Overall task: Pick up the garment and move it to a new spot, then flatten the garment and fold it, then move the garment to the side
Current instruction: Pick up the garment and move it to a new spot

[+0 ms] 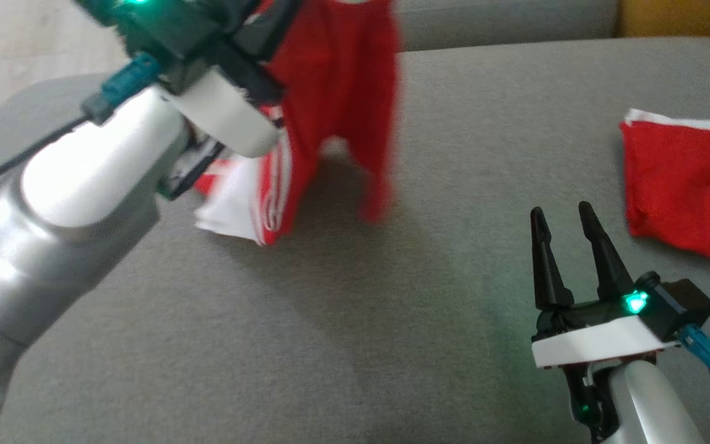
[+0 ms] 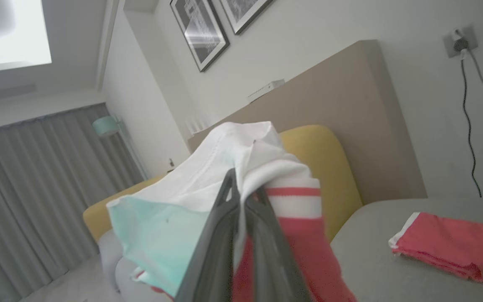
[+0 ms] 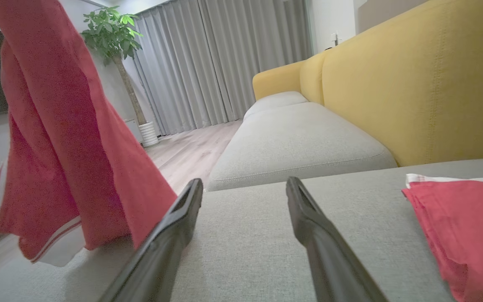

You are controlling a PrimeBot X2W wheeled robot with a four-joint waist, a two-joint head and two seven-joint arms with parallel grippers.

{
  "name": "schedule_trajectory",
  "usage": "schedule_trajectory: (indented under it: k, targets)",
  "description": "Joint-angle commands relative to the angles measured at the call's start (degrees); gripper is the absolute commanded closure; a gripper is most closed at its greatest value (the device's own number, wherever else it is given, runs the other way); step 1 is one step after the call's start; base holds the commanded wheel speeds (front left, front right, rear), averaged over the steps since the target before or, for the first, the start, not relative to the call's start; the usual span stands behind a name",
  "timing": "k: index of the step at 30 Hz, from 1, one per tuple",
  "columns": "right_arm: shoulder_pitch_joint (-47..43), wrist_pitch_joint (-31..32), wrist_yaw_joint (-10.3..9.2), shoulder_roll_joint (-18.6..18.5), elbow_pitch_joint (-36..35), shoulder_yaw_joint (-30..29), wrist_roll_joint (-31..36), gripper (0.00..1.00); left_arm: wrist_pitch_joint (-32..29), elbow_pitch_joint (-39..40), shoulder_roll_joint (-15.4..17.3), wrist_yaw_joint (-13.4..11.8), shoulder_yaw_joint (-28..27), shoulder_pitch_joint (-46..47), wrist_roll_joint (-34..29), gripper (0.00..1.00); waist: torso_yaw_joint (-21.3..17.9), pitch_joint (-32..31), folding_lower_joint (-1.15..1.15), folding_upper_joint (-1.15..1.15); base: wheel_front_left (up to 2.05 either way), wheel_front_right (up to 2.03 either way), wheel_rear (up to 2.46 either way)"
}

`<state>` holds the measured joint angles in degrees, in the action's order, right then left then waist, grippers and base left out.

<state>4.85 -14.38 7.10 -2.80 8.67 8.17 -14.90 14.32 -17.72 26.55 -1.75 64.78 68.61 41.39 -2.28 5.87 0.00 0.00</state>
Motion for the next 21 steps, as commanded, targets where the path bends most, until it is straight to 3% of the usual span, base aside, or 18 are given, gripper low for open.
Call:
schedule_trajectory:
  k: [1,5,15,21]
  targets:
    - [0.7,-0.6,0.39,-0.1,-2.3,1.3,-0.4,0.00,0.5,1.9,0.8,-0.8,-4.0,4.4,-1.1,1.00,-2.2,1.0,0.00,0.00,0.00,0.00,0.00]
    - [0.7,-0.6,0.39,-0.1,-2.7,2.0,-0.9,0.00,0.6,5.1,-0.2,-1.3,-6.1,3.3,-5.7,1.00,-4.3,2.0,0.00,0.00,0.00,0.00,0.00]
    - [-0.1,-0.6,0.39,-0.1,-3.0,0.8,-1.3,0.00,0.7,4.2,0.6,4.2,6.0,-13.2,-12.7,1.00,-3.7,2.4,0.00,0.00,0.00,0.00,0.00]
    - [-0.1,-0.6,0.39,-0.1,-2.3,0.7,-0.8,0.00,-2.6,4.8,0.1,8.2,8.4,-24.7,-17.5,1.00,-0.7,1.8,0.00,0.00,0.00,0.00,0.00]
